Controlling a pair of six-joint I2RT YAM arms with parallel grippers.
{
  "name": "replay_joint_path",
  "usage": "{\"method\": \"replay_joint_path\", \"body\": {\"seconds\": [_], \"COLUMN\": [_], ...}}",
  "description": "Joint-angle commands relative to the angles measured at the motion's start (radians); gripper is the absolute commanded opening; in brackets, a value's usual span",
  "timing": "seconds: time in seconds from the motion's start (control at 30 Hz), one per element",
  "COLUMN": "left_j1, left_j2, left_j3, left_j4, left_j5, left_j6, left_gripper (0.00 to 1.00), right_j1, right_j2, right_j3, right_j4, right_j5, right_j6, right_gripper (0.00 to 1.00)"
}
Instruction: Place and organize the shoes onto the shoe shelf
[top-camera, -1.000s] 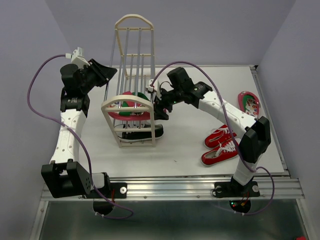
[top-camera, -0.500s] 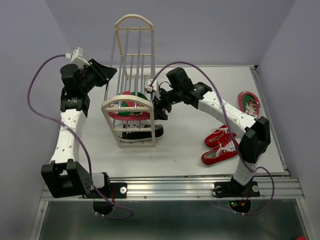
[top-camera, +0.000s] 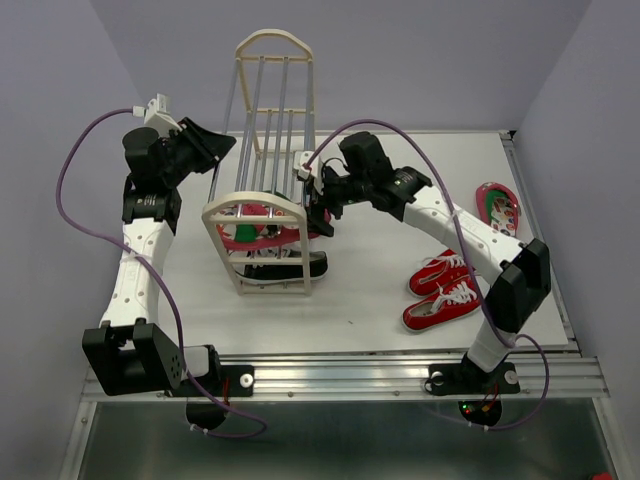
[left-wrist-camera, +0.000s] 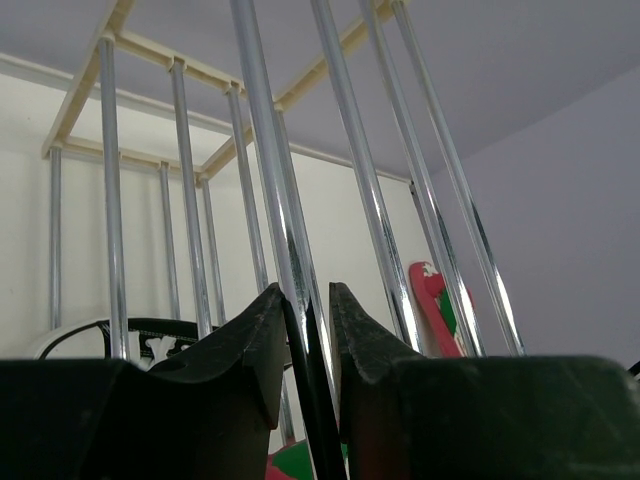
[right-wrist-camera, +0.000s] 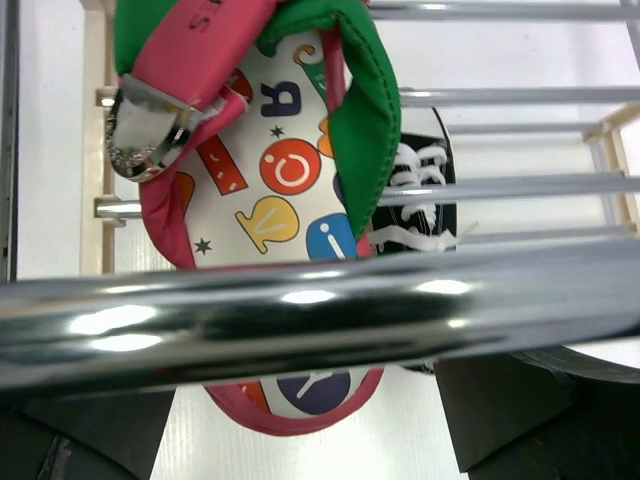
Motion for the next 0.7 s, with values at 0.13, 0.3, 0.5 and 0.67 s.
{"method": "replay_joint_path", "body": {"seconds": [0.13, 0.3, 0.5, 0.67], "left_j1": [-0.012, -0.013, -0.012, -0.012], "left_j2": [0.001, 0.001, -0.003, -0.002], "left_j3": [-0.024, -0.022, -0.027, -0.024], "left_j4": [0.009, 0.011, 0.007, 0.011], "left_j5": [-0.004, -0.003, -0.003, 0.008], "left_j6": [0.090, 0.088, 0.093, 0.098], "left_gripper": [0.22, 0.22, 0.22, 0.23], "right_j1": [0.011, 0.002, -0.172, -0.474], "right_j2": [-0.121, -0.229, -0.317, -0.289], "right_j3": [-0.058, -0.167, -0.248, -0.276], "right_j4": [0.125, 0.183, 0.203, 0.209], "right_j5": [0.257, 0.428, 0.537, 0.567], "right_j6": [0.115, 0.167, 0.305, 0.491], "right_gripper": [1.00, 1.00, 1.00, 1.00]}}
